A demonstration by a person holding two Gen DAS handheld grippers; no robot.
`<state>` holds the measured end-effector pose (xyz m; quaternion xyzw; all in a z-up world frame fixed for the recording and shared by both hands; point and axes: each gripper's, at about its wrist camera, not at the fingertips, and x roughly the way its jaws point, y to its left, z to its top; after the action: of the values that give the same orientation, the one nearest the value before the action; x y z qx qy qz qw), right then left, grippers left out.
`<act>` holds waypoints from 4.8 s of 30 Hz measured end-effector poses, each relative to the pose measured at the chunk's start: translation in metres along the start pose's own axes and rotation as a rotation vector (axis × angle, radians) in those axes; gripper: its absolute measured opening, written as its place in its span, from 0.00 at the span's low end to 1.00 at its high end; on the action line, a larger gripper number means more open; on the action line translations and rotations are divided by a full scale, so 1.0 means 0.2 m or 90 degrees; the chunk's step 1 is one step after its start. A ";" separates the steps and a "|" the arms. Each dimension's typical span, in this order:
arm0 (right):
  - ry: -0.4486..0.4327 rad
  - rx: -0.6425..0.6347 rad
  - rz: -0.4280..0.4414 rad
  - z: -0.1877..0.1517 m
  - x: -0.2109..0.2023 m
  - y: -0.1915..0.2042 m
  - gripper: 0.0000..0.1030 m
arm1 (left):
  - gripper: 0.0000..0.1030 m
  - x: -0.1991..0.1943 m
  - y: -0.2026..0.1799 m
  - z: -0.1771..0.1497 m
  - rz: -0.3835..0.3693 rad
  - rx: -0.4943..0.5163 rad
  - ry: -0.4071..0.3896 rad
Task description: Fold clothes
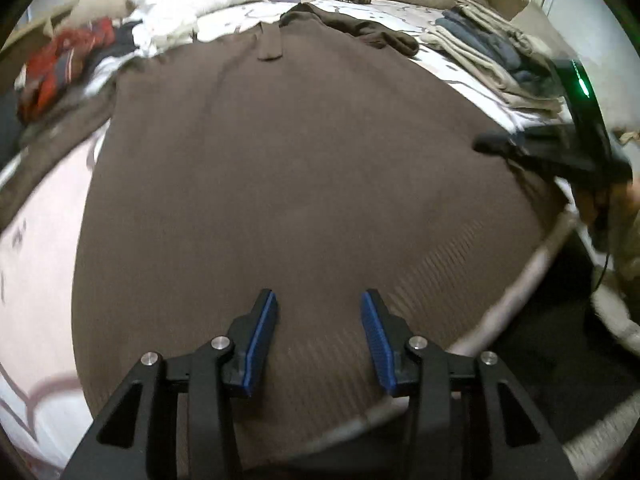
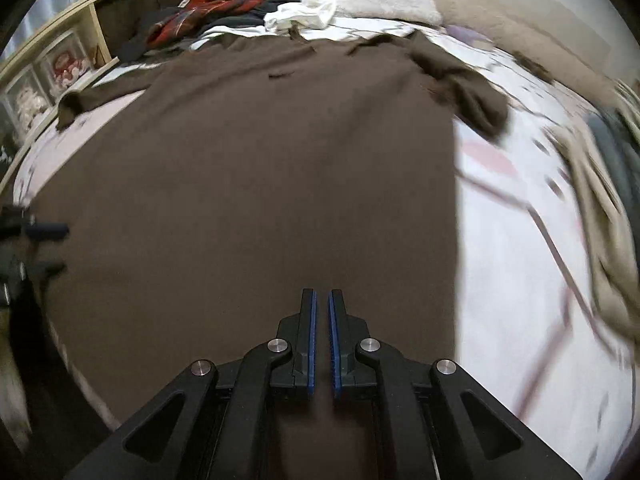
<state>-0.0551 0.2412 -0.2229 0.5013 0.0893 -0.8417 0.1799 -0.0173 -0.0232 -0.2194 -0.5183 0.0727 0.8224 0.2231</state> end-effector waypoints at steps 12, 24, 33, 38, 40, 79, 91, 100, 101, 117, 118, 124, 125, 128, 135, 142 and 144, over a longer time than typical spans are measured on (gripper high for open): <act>0.091 -0.040 -0.054 -0.26 -0.29 0.02 0.06 | 0.55 -0.55 0.77 -0.03 0.223 -0.262 -0.150; 0.077 -0.164 0.058 0.11 0.05 0.56 0.06 | 0.66 -0.32 1.50 0.08 0.444 -0.277 -0.081; 0.060 -0.103 0.078 0.00 0.00 0.51 0.06 | 0.07 -0.42 1.94 0.32 0.571 -0.313 -0.073; 0.063 -0.122 0.060 -0.03 -0.01 0.56 0.06 | 0.07 -0.69 2.14 0.49 0.638 -0.358 -0.132; 0.061 -0.116 0.059 -0.03 -0.01 0.55 0.06 | 0.08 -0.68 2.20 0.52 0.635 -0.364 -0.111; -0.001 0.262 0.034 1.71 0.62 -1.01 0.14 | 0.71 0.32 0.46 0.89 0.015 -0.151 -0.075; -0.248 0.433 -0.043 1.49 -0.47 -1.61 0.14 | 0.71 0.31 0.40 0.87 0.023 -0.149 -0.076; -0.200 0.524 -0.149 1.23 -0.57 -1.88 0.14 | 0.71 0.36 0.21 0.84 -0.019 -0.105 -0.046; -0.186 0.533 -0.147 1.20 -0.53 -1.89 0.14 | 0.71 0.36 0.19 0.84 -0.023 -0.101 -0.043; -0.326 -0.061 0.173 1.45 -0.68 -0.19 0.14 | 0.71 -0.03 0.57 0.65 -0.064 -0.266 -0.131; -0.310 -0.099 0.187 1.42 -0.62 -0.07 0.14 | 0.71 -0.04 0.58 0.61 -0.067 -0.270 -0.127; -0.208 -0.258 0.195 1.04 -0.21 0.30 0.14 | 0.71 -0.11 0.61 0.34 -0.094 -0.305 -0.098; -0.191 -0.283 0.194 0.97 -0.14 0.35 0.14 | 0.71 -0.11 0.61 0.30 -0.108 -0.317 -0.093; -0.138 -0.356 0.191 0.77 0.06 0.52 0.13 | 0.71 -0.10 0.60 0.21 -0.149 -0.353 -0.083; -0.255 -0.429 0.156 0.52 0.03 0.60 0.14 | 0.71 0.03 0.51 0.23 -0.297 -0.386 -0.062; -0.319 -0.414 0.234 0.55 -0.12 0.55 0.14 | 0.79 0.08 0.50 0.38 -0.475 -0.431 -0.112; -0.312 -0.406 0.245 0.56 -0.12 0.52 0.14 | 0.82 0.12 0.50 0.42 -0.517 -0.445 -0.119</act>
<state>-0.0953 0.1136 -0.1439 0.2137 0.2043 -0.8170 0.4951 -0.1396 -0.0753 -0.2132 -0.4724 -0.4312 0.6880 0.3429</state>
